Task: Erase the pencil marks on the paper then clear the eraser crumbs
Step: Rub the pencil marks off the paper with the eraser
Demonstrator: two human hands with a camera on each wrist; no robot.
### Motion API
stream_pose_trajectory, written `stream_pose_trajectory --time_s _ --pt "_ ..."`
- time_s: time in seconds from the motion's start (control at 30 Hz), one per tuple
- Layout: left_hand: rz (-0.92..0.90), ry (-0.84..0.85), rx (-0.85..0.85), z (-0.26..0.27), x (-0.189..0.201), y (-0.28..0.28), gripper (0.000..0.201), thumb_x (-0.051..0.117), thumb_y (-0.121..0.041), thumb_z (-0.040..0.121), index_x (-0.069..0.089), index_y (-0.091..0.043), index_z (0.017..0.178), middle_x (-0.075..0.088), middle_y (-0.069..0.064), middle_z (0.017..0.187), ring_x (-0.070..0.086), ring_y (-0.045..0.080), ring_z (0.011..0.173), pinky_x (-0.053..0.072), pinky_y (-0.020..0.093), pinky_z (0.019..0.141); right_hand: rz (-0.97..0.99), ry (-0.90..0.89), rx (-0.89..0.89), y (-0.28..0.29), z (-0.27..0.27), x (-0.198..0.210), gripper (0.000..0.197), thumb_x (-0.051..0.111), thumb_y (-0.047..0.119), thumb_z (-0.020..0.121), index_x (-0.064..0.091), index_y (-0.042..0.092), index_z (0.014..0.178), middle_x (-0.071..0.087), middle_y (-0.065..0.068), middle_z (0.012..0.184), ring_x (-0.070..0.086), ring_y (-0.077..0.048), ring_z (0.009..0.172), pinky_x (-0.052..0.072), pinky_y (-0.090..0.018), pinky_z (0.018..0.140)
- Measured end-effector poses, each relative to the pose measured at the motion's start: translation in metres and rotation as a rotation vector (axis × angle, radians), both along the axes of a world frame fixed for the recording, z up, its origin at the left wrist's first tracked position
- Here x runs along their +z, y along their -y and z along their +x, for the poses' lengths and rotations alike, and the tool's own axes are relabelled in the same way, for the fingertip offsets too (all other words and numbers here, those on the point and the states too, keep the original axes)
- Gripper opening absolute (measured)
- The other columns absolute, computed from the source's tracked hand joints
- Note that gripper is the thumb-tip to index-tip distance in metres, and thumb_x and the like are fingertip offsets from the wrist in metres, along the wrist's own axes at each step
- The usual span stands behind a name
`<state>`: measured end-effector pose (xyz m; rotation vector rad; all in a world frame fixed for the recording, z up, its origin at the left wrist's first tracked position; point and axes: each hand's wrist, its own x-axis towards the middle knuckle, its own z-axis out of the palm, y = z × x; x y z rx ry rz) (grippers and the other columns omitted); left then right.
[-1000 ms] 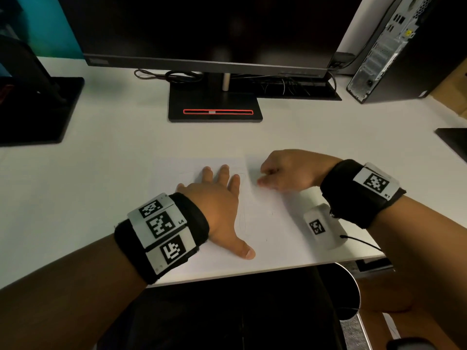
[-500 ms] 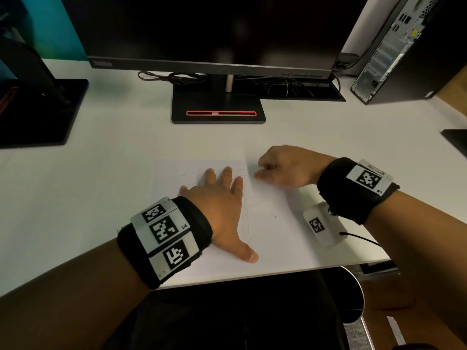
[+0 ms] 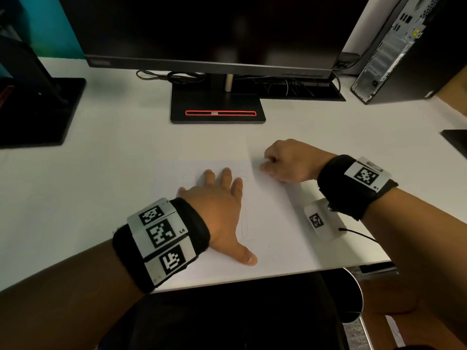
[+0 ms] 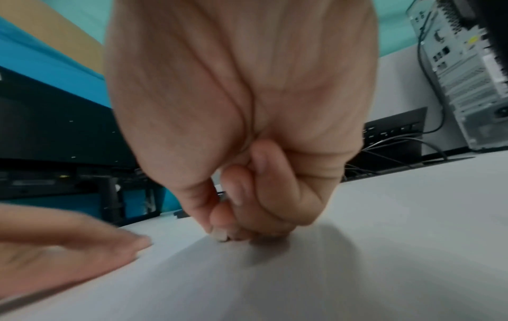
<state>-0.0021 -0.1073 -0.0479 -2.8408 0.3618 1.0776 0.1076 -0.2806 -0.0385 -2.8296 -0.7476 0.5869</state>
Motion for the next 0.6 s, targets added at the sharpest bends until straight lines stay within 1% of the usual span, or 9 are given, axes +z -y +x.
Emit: stream_pose_trajectory --time_s 0.1,0.17,0.23,0.27,0.37,0.4,0.47,0.53,0.6 --pt "-0.002 0.020 -0.009 -0.001 -0.001 -0.001 0.154 0.063 -0.095 0.055 -0.024 -0.018 0.157 -0.032 0.005 0.164 -0.018 0.038 0.153 0.029 0.068 0.113 0.010 -0.059 0.063 -0.003 -0.006 -0.004 0.040 0.050 0.035 0.100 0.049 0.013 0.067 0.056 -0.003 0.067 0.049 -0.017 0.060 0.038 -0.029 0.058" --pt "-0.003 0.032 -0.022 -0.002 -0.001 -0.002 0.154 0.062 -0.095 0.055 -0.022 -0.018 0.157 -0.030 0.005 0.165 -0.016 0.039 0.153 0.030 0.067 0.113 0.027 -0.096 0.016 0.001 -0.003 -0.002 0.039 0.050 0.035 0.099 0.052 0.011 0.068 0.061 -0.006 0.066 0.052 -0.018 0.057 0.043 -0.030 0.059" --pt "0.000 0.053 -0.044 -0.002 0.000 -0.002 0.151 0.061 -0.096 0.056 -0.017 -0.019 0.159 -0.024 0.005 0.166 -0.010 0.039 0.153 0.035 0.064 0.112 0.032 -0.083 -0.014 0.002 -0.001 -0.002 0.038 0.050 0.034 0.099 0.053 0.011 0.069 0.065 -0.007 0.068 0.055 -0.019 0.059 0.045 -0.030 0.060" --pt "-0.005 0.066 -0.042 0.000 0.002 -0.004 0.145 0.060 -0.095 0.058 -0.012 -0.020 0.160 -0.018 0.005 0.167 -0.005 0.039 0.153 0.038 0.061 0.110 0.032 -0.069 -0.010 0.002 -0.001 -0.002 0.037 0.050 0.033 0.100 0.053 0.012 0.069 0.065 -0.007 0.070 0.056 -0.019 0.061 0.045 -0.030 0.060" --pt "-0.055 0.123 0.042 0.010 0.008 -0.012 0.114 0.059 -0.087 0.072 0.011 -0.030 0.158 0.007 0.008 0.164 0.012 0.040 0.147 0.044 0.053 0.106 0.035 -0.062 -0.002 0.004 -0.002 -0.004 0.036 0.050 0.032 0.100 0.052 0.014 0.069 0.069 -0.005 0.071 0.061 -0.019 0.062 0.045 -0.029 0.061" --pt "-0.050 0.147 0.062 0.014 0.009 -0.015 0.111 0.061 -0.086 0.072 0.016 -0.031 0.157 0.014 0.008 0.162 0.016 0.040 0.145 0.046 0.052 0.103 0.035 -0.069 -0.015 0.005 -0.001 -0.003 0.036 0.050 0.032 0.100 0.053 0.014 0.069 0.070 -0.005 0.071 0.062 -0.020 0.063 0.047 -0.029 0.061" --pt "-0.019 0.172 0.085 0.019 0.006 -0.019 0.116 0.064 -0.087 0.067 0.018 -0.028 0.156 0.019 0.006 0.158 0.022 0.039 0.141 0.050 0.051 0.098 0.037 -0.059 -0.031 0.005 0.000 -0.001 0.035 0.050 0.030 0.099 0.052 0.015 0.068 0.069 -0.004 0.071 0.061 -0.020 0.063 0.047 -0.029 0.061" --pt "-0.003 0.169 0.098 0.022 0.004 -0.019 0.122 0.066 -0.088 0.063 0.017 -0.026 0.156 0.019 0.005 0.156 0.024 0.039 0.139 0.051 0.051 0.096 0.033 -0.012 0.006 -0.001 -0.002 -0.001 0.035 0.050 0.028 0.099 0.047 0.016 0.066 0.061 -0.002 0.069 0.055 -0.020 0.065 0.041 -0.029 0.058" --pt "-0.001 0.148 0.108 0.024 0.003 -0.017 0.126 0.067 -0.088 0.061 0.013 -0.027 0.158 0.015 0.005 0.156 0.021 0.040 0.139 0.051 0.052 0.097 0.031 0.007 0.067 -0.006 -0.007 -0.003 0.037 0.050 0.029 0.099 0.044 0.017 0.065 0.054 0.001 0.067 0.049 -0.019 0.064 0.036 -0.030 0.056"
